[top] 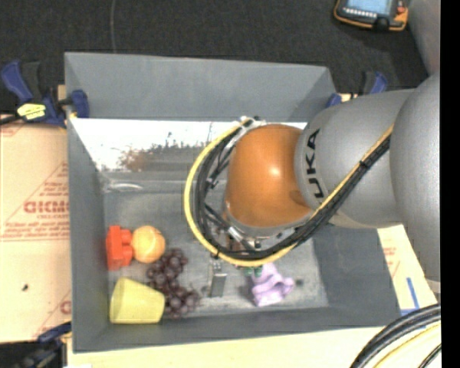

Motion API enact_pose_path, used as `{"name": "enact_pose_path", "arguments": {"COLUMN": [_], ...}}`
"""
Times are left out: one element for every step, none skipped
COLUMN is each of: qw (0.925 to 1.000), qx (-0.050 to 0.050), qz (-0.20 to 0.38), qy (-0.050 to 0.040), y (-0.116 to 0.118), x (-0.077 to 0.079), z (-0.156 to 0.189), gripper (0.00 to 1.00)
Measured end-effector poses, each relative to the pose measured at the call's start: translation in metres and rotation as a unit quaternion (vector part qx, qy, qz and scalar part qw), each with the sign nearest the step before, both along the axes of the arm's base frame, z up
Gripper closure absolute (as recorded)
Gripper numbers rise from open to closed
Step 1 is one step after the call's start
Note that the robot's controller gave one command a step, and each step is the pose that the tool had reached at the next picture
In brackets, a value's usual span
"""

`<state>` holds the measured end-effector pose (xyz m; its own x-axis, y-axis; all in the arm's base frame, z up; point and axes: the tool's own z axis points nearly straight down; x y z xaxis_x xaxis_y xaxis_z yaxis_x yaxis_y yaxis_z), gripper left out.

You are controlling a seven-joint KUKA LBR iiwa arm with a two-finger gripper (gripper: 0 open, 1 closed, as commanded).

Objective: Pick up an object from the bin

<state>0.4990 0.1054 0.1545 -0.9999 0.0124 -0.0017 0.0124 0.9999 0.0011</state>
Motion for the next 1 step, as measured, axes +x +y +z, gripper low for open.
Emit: {"name": "enact_pose_path", "arguments": {"qw": [1.0], "qx": [0.0], "qz": [0.0], "qy": [0.0], "y": [0.0], "x": [0.0], "z": [0.0], "gripper": [0.0]}}
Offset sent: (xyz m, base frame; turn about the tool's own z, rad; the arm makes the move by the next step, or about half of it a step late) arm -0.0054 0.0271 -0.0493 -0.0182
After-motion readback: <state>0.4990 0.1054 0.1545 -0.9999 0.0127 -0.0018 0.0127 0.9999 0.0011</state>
